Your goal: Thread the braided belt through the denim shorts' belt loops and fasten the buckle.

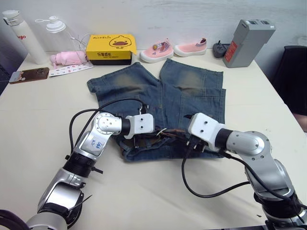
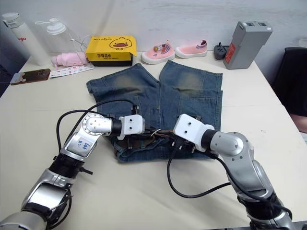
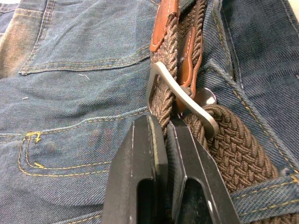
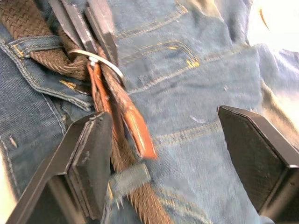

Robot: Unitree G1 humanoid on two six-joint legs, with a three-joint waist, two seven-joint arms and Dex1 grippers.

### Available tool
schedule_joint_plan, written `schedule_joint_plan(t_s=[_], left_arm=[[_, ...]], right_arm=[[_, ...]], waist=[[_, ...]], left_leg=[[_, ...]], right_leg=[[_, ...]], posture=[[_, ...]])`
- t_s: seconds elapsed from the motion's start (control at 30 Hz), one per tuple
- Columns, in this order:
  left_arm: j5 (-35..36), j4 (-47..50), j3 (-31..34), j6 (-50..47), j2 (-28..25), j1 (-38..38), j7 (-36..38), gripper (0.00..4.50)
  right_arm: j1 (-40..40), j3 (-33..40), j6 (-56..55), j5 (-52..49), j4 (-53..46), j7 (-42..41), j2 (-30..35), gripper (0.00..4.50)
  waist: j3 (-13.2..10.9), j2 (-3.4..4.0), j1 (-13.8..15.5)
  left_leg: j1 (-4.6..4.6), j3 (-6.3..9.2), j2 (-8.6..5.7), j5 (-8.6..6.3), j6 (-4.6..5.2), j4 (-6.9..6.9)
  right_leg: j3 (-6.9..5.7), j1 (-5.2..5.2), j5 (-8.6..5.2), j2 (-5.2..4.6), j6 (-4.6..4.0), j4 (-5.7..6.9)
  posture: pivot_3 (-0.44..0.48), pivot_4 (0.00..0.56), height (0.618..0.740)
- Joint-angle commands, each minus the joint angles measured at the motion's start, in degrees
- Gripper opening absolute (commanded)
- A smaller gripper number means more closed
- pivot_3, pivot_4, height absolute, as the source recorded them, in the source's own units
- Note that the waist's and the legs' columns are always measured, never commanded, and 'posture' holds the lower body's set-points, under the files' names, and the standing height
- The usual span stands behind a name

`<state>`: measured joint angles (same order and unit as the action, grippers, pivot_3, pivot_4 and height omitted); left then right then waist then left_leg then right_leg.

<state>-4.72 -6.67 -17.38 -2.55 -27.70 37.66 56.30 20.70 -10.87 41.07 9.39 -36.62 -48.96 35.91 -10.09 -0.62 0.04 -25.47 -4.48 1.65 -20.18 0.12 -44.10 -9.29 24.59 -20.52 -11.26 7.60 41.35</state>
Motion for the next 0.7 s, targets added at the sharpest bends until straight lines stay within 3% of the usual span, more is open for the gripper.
schedule_joint_plan(t_s=[0.03, 0.23, 0.33, 0.53, 0.6, 0.7], left_arm=[[-0.39, 1.55, -1.32, -0.44, 0.05, -0.93, 0.47, 0.00], [-0.55, 2.22, -1.45, -0.46, 0.02, -1.09, 0.42, 0.00], [-1.00, 1.96, -1.63, -0.15, -0.07, -1.00, 0.30, 0.00], [-1.15, 1.57, -1.62, 0.12, -0.02, -0.78, -0.01, 0.00], [-1.19, 1.47, -1.58, 0.16, 0.09, -0.67, -0.11, 0.00], [-1.32, 1.32, -1.53, 0.39, 0.09, -0.57, -0.22, 0.00]], right_arm=[[-0.14, -2.60, -5.58, 2.78, 1.39, 2.15, 2.18, 3.83], [1.49, -5.19, -8.07, 6.09, 4.79, 5.49, 2.23, 3.83], [1.81, -5.13, -8.18, 5.85, 5.48, 5.66, 2.01, 3.12], [2.12, -4.41, -8.69, 5.50, 6.02, 5.48, 2.70, 0.51], [2.18, -4.50, -8.81, 5.53, 6.21, 5.50, 2.67, 0.08], [2.24, -4.77, -8.76, 5.66, 6.22, 5.59, 2.48, 0.03]], waist=[[0.00, 0.00, -0.07], [0.00, 0.00, -0.07], [0.00, 0.00, -0.04], [0.00, 0.00, -0.01], [0.00, 0.00, -0.05], [0.00, 0.00, -0.03]], left_leg=[[0.00, -0.02, 0.01, 0.00, 0.00, 0.00], [0.00, -0.03, 0.01, 0.00, 0.00, 0.00], [0.00, -0.02, 0.01, 0.00, 0.00, -0.01], [0.00, -0.01, 0.01, 0.00, 0.00, -0.01], [0.00, -0.02, 0.01, 0.00, 0.01, -0.01], [0.00, -0.02, 0.02, 0.00, 0.00, -0.01]], right_leg=[[0.00, 0.00, 0.00, 0.00, 0.00, 0.00], [0.01, 0.01, 0.00, -0.01, 0.00, 0.01], [0.00, 0.01, 0.00, -0.01, 0.00, 0.01], [0.00, 0.00, 0.00, -0.01, 0.00, 0.01], [0.00, 0.00, 0.00, -0.01, 0.00, 0.01], [0.00, 0.00, 0.00, -0.01, 0.00, 0.01]], posture=[[0.000, 0.150, 0.658], [0.000, 0.150, 0.658], [0.000, 0.150, 0.658], [0.000, 0.150, 0.658], [0.000, 0.150, 0.658], [0.000, 0.150, 0.658]])
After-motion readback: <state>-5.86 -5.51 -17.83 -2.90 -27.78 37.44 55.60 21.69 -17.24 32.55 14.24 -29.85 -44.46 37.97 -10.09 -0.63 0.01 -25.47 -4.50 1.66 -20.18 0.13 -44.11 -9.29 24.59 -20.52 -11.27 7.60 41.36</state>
